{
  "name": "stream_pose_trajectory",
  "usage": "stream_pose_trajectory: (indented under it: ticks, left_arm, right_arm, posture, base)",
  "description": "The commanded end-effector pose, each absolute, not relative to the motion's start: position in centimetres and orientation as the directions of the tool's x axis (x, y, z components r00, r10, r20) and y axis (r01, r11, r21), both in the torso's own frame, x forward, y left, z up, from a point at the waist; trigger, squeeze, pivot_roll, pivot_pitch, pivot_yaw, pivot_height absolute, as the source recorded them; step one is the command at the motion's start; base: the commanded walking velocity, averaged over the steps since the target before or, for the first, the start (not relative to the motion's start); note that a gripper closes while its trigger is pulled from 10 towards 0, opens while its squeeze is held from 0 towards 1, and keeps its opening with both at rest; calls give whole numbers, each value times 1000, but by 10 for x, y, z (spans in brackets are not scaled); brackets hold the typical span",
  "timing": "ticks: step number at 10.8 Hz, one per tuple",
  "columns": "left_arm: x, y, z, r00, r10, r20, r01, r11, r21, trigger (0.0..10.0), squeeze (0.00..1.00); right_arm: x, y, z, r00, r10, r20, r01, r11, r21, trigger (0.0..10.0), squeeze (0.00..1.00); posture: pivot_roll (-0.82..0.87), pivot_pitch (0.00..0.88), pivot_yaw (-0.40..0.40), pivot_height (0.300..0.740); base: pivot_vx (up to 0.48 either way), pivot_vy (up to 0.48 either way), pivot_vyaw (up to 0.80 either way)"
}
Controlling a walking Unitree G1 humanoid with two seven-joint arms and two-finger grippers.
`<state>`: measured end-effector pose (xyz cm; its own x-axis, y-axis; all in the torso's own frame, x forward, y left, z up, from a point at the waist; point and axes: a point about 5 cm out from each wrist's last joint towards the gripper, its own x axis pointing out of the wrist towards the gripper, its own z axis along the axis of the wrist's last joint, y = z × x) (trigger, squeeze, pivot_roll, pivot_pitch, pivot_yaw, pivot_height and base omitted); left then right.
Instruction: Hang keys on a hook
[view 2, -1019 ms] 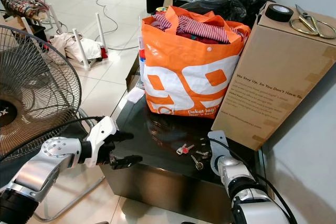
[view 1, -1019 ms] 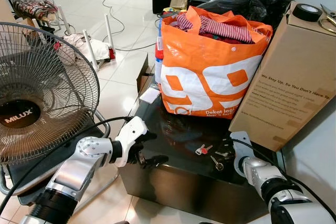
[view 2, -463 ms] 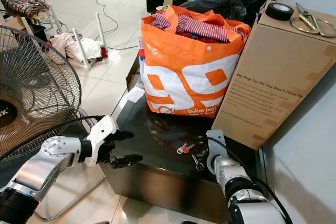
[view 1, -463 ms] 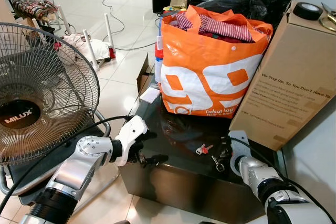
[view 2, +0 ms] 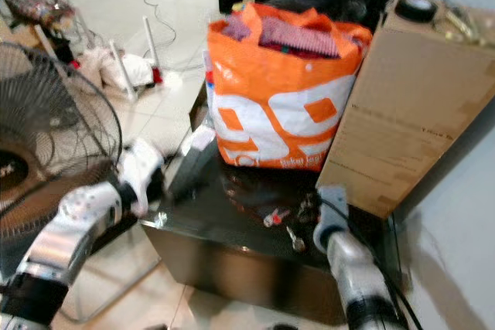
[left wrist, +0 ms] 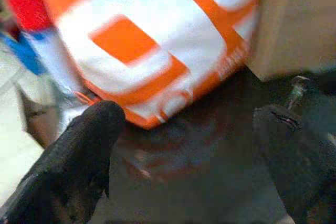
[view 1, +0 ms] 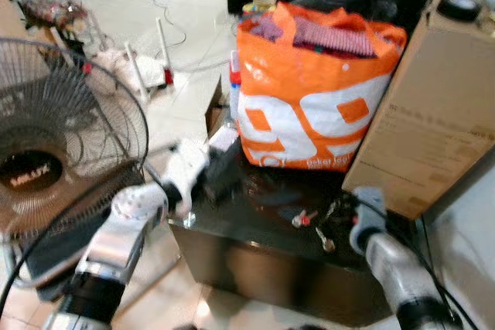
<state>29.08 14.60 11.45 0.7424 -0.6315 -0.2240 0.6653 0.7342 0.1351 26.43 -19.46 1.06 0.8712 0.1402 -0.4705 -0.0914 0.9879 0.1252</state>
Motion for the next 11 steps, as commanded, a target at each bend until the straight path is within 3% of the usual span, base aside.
stream_pose_trajectory:
  ticks: [1, 4, 5, 6, 11]
  left_arm:
    - [295, 145, 127, 779, -605, -163, 626, 763, 161, 10000, 82]
    - [291, 142, 136, 849, -519, -97, 528, 828, 189, 10000, 86]
    - [287, 144, 137, 892, -445, -76, 451, 875, 173, 10000, 98]
    - [286, 145, 136, 904, -420, -74, 427, 889, 166, 10000, 94]
    - [292, 135, 131, 908, -410, -81, 418, 892, 174, 10000, 90]
  right_arm:
    - [267, -193, 32, 914, 157, -375, -116, 985, 129, 0, 0]
    - [248, -191, 82, 984, 83, -160, -59, 987, 151, 0, 0]
    - [236, -191, 94, 993, 12, -120, 9, 984, 178, 6314, 0]
    - [233, -188, 97, 993, -17, -116, 38, 983, 179, 10000, 0]
    - [232, -185, 103, 990, -73, -121, 93, 982, 165, 10000, 0]
  posture:
    - [-120, 0, 55, 740]
    - [-121, 0, 59, 740]
    - [-115, 0, 54, 740]
    - [-116, 0, 54, 740]
    - [-136, 0, 66, 740]
  base:
    - [0, 0, 0]
    - [0, 0, 0]
    - [0, 0, 0]
    - [0, 0, 0]
    - [0, 0, 0]
